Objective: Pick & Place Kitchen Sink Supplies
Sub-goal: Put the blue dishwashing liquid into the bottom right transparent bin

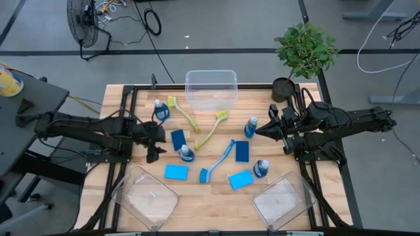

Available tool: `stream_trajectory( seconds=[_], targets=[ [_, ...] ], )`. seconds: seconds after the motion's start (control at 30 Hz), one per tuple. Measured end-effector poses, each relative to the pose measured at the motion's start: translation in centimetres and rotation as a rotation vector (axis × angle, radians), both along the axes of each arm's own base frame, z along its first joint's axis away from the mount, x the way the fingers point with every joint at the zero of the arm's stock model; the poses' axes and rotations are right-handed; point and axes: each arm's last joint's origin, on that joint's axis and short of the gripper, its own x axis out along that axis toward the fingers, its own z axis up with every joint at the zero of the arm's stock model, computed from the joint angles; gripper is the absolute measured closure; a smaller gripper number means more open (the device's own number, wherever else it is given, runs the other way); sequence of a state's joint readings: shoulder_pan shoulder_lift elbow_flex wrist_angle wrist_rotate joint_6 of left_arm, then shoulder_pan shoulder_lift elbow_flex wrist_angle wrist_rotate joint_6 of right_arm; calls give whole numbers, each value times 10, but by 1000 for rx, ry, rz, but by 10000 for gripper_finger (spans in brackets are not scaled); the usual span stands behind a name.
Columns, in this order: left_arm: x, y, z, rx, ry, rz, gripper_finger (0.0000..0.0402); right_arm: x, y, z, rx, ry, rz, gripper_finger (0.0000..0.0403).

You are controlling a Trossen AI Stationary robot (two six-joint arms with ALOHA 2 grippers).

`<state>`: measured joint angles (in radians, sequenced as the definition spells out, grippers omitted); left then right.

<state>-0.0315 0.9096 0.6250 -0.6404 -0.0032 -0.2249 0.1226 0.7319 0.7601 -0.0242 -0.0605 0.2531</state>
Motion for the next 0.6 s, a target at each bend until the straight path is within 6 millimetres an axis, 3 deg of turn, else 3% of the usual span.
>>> stream_trajectory(
  seconds=[0.2, 0.47, 0.6],
  targets=[
    [1, 0, -13, 0, -25, -1, 123, 0, 0, 0, 0, 0, 0, 394],
    [6, 0, -33, 1, -160, -7, 120, 0, 0, 0, 0, 0, -1, 394],
    [10, -1, -33, -9, -237, -32, 120, 0, 0, 0, 0, 0, -1, 394]
  ],
)
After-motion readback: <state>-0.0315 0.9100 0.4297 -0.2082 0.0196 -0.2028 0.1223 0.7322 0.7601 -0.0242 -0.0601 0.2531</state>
